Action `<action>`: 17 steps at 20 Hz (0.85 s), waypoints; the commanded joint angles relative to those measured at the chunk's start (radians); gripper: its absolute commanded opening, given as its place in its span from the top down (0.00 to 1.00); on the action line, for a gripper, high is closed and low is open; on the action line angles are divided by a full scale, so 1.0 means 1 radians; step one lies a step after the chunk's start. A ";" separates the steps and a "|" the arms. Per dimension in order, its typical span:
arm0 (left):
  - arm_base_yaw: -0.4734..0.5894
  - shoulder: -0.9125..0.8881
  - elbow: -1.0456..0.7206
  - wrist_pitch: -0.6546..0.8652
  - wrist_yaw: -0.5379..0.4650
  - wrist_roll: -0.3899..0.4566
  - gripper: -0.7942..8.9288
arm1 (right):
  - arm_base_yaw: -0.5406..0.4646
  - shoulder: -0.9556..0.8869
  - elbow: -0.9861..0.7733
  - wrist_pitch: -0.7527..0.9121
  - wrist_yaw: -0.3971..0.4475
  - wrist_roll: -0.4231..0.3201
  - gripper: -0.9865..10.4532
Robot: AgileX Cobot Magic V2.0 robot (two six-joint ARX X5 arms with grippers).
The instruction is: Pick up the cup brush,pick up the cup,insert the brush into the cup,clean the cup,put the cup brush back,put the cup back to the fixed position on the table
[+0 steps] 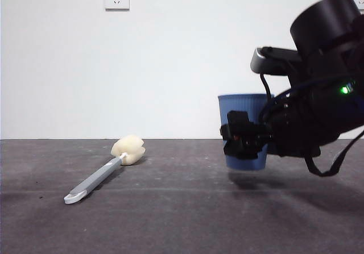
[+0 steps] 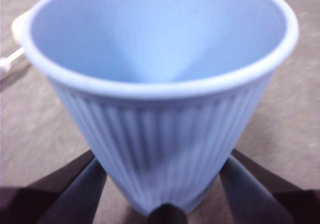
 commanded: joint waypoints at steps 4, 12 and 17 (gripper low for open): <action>0.002 -0.002 -0.006 0.006 -0.002 0.008 0.50 | -0.025 0.053 -0.001 0.026 -0.058 -0.003 0.93; 0.002 -0.002 -0.006 0.005 -0.002 0.008 0.50 | -0.033 0.053 -0.001 -0.146 -0.133 -0.003 0.86; 0.002 -0.002 -0.006 -0.001 -0.002 0.013 0.50 | -0.033 0.053 -0.001 -0.237 -0.161 -0.003 0.60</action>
